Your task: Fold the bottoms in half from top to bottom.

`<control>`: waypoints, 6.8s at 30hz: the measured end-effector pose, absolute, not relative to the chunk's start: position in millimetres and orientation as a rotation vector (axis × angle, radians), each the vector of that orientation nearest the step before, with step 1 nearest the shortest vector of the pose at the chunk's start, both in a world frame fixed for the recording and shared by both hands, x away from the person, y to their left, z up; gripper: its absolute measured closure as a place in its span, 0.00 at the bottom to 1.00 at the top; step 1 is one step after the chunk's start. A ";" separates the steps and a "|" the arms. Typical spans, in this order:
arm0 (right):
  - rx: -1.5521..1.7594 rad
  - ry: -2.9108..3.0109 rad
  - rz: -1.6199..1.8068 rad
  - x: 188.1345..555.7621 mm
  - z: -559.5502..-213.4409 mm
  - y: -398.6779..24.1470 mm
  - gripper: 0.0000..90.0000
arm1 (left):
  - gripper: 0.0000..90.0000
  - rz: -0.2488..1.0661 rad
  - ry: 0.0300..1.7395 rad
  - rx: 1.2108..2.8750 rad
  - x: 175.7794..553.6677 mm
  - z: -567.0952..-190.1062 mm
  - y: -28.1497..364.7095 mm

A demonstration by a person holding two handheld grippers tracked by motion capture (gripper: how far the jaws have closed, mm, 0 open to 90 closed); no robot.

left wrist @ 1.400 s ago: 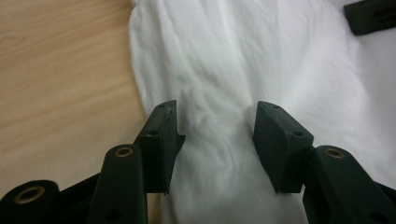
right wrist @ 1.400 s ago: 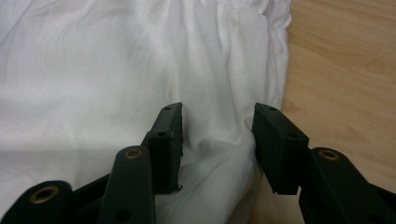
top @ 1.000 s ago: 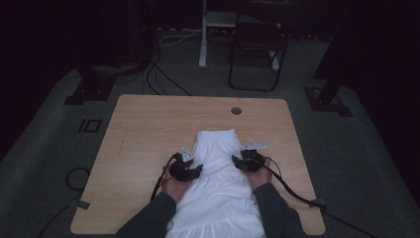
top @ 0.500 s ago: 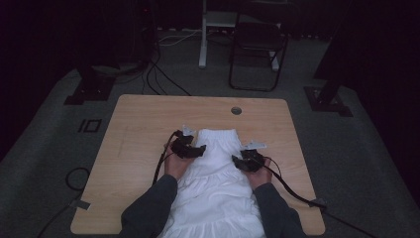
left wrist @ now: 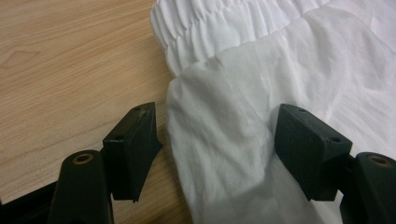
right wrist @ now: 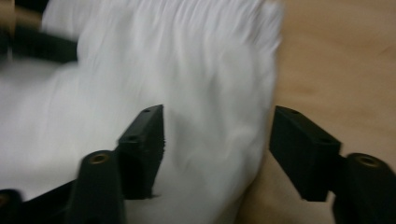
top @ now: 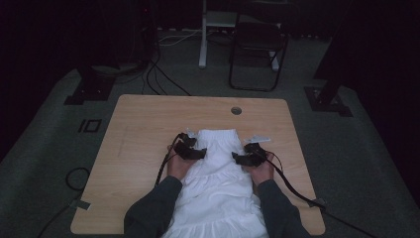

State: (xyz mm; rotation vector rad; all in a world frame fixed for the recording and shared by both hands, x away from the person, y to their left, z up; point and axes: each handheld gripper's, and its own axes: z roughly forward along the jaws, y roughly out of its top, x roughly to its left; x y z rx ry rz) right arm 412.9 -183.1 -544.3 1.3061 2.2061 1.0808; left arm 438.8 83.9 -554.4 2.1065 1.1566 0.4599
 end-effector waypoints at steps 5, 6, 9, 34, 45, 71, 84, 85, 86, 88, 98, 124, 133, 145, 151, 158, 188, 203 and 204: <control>1.321 2.245 1.047 440.0 -541.9 -173.9 0.22 | 0.34 0.474 1.154 2.112 438.1 -554.8 82.5; 1.326 2.252 1.026 444.7 -544.1 -170.7 0.21 | 0.34 0.475 1.154 2.112 438.1 -554.8 82.5; 1.325 2.265 0.959 454.7 -552.0 -162.9 0.19 | 0.34 0.475 1.151 2.110 437.9 -555.1 82.7; 1.361 2.323 1.232 473.7 -511.3 -171.1 0.94 | 0.93 0.422 1.086 2.015 446.8 -504.2 89.7; 1.142 2.071 1.330 485.8 -422.6 -156.4 0.94 | 0.93 0.617 0.975 1.902 464.3 -405.2 104.2; 0.959 2.318 1.375 349.8 -476.3 -153.6 0.93 | 0.92 0.440 0.842 1.997 311.3 -469.4 141.3; 0.944 2.556 1.059 329.7 -550.6 -128.7 0.92 | 0.90 0.295 0.972 2.225 300.5 -540.5 136.3; 0.942 2.560 1.042 331.7 -551.8 -127.8 0.92 | 0.90 0.304 0.971 2.238 303.5 -540.1 134.7; 0.939 2.556 1.032 333.7 -551.8 -126.7 0.92 | 0.90 0.306 0.974 2.242 306.5 -539.8 133.3; 0.923 2.531 0.983 339.5 -550.8 -123.7 0.92 | 0.90 0.304 0.987 2.238 313.3 -539.2 130.8; 0.971 2.486 0.981 394.0 -549.7 -123.6 0.92 | 0.90 0.388 1.014 2.261 360.7 -537.5 118.4; 1.292 2.357 0.982 494.2 -533.5 -119.3 0.94 | 0.92 0.544 1.237 2.147 468.5 -520.2 104.6; 1.050 2.296 1.160 439.5 -469.1 -138.4 0.94 | 0.94 0.529 1.067 1.959 407.9 -462.8 123.1; 0.903 2.385 1.229 349.2 -477.5 -148.1 0.94 | 0.93 0.399 0.955 2.047 307.4 -480.9 135.1; 0.945 2.510 1.118 333.6 -528.7 -144.0 0.93 | 0.92 0.315 1.006 2.210 306.9 -534.4 126.7; 0.973 2.530 1.028 345.9 -551.4 -133.2 0.93 | 0.92 0.392 0.992 2.284 332.9 -541.4 121.1; 1.205 2.341 1.038 476.7 -551.3 -118.6 0.92 | 0.90 0.490 1.149 2.206 465.2 -537.6 117.8; 0.997 2.250 1.178 441.5 -504.8 -135.0 0.93 | 0.93 0.475 1.033 1.970 420.3 -488.9 137.3; 0.987 2.240 1.212 435.8 -498.0 -138.1 0.93 | 0.93 0.479 1.011 1.953 413.7 -482.8 138.3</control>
